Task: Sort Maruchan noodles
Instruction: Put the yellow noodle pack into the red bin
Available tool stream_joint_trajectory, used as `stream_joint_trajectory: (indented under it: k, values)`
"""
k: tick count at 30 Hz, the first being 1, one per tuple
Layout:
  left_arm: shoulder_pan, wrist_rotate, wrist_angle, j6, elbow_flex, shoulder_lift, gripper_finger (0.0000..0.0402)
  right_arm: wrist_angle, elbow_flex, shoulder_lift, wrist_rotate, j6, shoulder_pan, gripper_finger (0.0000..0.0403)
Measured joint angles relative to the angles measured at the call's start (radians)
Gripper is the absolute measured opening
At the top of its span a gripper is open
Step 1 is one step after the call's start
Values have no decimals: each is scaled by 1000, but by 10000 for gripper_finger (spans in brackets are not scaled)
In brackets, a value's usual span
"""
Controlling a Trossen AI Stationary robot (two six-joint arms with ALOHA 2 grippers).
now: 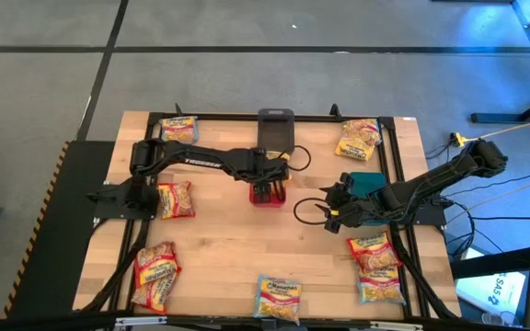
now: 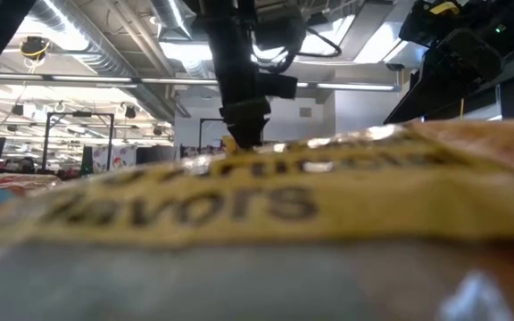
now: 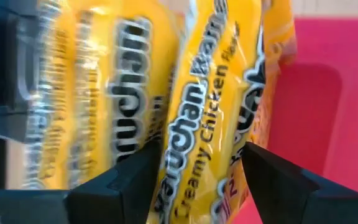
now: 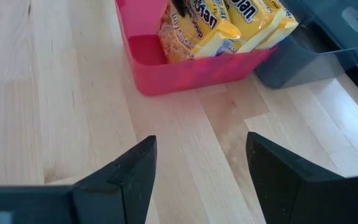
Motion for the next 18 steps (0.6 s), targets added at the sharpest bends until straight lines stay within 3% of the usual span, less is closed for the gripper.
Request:
stream_joint_trajectory:
  k: [8,18]
  values:
    - [-2,-91,-10,-39,1,0,223,11,0,0,-2,0,0,214]
    - [-12,-112,-23,-73,34,-12,223,15,0,0,-17,0,0,214]
